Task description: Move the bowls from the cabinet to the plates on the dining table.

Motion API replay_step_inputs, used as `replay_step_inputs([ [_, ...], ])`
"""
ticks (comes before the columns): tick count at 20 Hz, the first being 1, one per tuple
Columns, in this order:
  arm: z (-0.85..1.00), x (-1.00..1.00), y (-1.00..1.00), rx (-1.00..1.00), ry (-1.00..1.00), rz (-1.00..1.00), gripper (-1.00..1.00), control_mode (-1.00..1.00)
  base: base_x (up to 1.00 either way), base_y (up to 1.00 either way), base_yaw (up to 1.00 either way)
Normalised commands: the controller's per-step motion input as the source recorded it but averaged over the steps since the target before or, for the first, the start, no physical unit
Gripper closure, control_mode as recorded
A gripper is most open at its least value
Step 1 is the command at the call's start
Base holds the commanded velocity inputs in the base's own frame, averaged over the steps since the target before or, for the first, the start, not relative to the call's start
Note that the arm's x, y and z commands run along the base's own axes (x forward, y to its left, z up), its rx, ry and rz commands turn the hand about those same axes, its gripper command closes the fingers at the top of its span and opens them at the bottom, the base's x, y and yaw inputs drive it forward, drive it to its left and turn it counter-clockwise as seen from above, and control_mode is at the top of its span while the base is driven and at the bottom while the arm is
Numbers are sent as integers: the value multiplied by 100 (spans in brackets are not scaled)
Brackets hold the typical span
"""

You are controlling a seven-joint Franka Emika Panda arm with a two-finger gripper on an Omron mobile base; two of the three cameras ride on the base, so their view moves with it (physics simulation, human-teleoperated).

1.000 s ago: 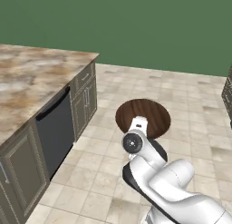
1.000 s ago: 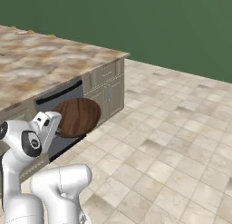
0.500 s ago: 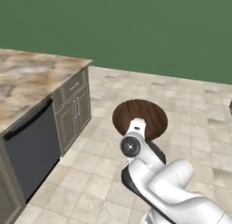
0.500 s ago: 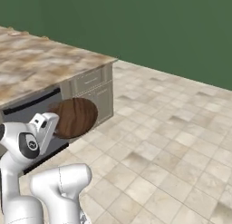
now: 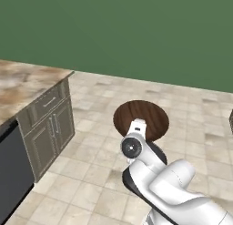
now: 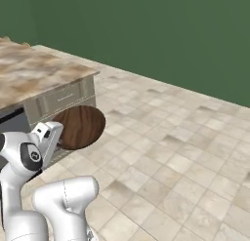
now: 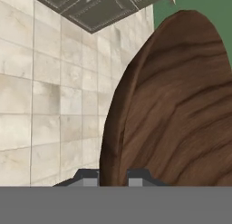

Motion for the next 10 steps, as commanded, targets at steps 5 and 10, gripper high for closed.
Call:
replay_step_inputs([
  [5,0,0,0,0,0,0,100,100,100,-79,0],
  [10,0,0,0,0,0,0,100,100,100,-74,0],
])
